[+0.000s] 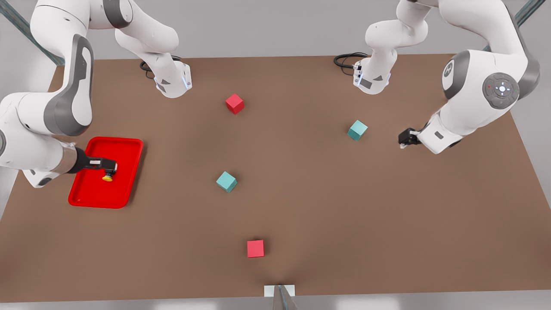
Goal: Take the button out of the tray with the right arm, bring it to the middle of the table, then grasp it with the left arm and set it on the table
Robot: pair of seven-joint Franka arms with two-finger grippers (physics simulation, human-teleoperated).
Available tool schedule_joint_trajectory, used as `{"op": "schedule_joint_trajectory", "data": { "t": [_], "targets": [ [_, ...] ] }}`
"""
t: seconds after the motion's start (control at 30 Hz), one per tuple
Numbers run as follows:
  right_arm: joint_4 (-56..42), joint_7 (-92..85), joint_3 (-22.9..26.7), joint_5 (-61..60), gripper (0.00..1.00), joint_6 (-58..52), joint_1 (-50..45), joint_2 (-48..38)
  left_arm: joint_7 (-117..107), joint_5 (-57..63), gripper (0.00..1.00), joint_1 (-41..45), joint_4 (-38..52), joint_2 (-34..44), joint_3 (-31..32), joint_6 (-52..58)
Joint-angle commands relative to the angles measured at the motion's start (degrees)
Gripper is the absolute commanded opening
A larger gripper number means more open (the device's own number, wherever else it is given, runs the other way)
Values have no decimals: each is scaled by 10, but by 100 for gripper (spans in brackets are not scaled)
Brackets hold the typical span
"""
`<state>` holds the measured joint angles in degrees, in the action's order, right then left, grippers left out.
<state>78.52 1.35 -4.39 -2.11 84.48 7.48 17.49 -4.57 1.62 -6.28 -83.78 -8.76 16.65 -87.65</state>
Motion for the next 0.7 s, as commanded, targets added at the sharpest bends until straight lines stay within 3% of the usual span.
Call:
{"op": "schedule_joint_trajectory", "data": {
  "t": [0.0,0.17,0.33,0.67],
  "targets": [
    [0,12,0,-1,100,35,2,-1,-40,2,100,2,2,1,1,-25],
    [0,12,0,-1,100,38,3,0,-41,-6,100,0,24,-21,1,-25],
    [1,4,1,-1,100,55,49,70,-47,-5,100,7,18,-79,1,14],
    [17,4,3,8,100,70,68,144,-52,0,100,6,27,-79,1,9]
  ]
}}
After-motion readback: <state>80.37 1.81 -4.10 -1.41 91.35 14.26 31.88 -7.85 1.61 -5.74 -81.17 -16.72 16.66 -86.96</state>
